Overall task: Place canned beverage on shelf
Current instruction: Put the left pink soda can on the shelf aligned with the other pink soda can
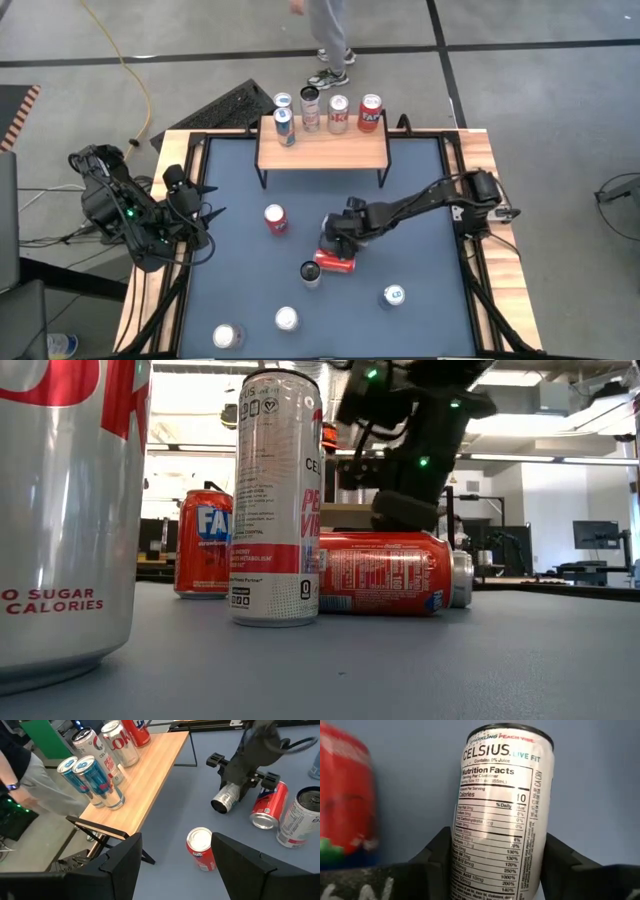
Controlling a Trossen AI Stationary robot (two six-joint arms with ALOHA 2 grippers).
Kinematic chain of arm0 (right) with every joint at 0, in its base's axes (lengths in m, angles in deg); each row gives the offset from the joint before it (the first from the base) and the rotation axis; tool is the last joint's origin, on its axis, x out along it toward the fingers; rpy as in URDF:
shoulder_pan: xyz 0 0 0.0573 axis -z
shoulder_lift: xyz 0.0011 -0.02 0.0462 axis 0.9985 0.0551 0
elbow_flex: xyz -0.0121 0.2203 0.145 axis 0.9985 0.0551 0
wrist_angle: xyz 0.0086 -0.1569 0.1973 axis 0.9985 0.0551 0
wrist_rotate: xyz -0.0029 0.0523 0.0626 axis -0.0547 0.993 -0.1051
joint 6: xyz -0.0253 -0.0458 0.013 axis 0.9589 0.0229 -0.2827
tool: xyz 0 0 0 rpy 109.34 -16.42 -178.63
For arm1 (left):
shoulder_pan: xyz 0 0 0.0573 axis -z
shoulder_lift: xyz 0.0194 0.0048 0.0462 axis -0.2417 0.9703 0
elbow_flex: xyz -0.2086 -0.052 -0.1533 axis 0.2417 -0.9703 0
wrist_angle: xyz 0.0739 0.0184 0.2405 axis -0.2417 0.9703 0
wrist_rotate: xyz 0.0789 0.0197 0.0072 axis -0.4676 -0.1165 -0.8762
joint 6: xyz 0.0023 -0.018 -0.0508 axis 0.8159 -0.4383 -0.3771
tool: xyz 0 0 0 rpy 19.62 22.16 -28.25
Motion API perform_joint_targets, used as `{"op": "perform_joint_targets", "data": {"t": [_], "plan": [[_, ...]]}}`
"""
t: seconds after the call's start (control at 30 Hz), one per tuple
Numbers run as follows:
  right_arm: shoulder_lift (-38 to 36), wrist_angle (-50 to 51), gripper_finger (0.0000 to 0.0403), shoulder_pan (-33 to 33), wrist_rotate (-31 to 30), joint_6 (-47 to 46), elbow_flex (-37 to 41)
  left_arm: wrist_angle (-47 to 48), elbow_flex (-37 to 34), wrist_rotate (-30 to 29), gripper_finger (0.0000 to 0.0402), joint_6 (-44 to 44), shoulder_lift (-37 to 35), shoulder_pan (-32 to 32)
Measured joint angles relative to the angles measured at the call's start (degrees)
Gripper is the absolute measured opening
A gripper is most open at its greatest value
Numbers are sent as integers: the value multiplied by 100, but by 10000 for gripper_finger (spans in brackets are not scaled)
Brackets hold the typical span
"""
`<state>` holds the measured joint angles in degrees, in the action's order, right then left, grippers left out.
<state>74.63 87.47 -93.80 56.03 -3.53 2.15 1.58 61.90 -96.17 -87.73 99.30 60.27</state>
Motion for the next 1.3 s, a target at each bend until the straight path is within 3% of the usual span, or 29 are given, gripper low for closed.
{"op": "perform_joint_targets", "data": {"t": [0.13, 0.3, 0.57, 0.73, 0.9, 1.1, 1.3], "plan": [[-719, -1214, 190, -88, -121, -606, 954, -1, 0, -4, 229, 54, 1, -2], [-1615, -2586, 190, -297, -868, -1165, 2294, -2, 0, -222, 229, 61, 2, -2], [-2344, -5425, 195, -1017, -2985, -588, 3993, -2, 0, -328, 229, 54, 0, -2], [-1872, -8209, 200, -1459, -4109, 377, 4839, -7, 0, -348, 229, 51, 0, -2], [-872, -10467, 202, -1627, -4330, 1181, 5127, -17, 0, -527, 229, 45, 2, -2], [441, -11895, 203, -1618, -4467, 1232, 5016, -24, 0, -612, 229, 30, 2, -2], [798, -11931, 209, -1720, -4933, 1036, 4802, -22, 0, -603, 229, 7, 2, -2]]}}
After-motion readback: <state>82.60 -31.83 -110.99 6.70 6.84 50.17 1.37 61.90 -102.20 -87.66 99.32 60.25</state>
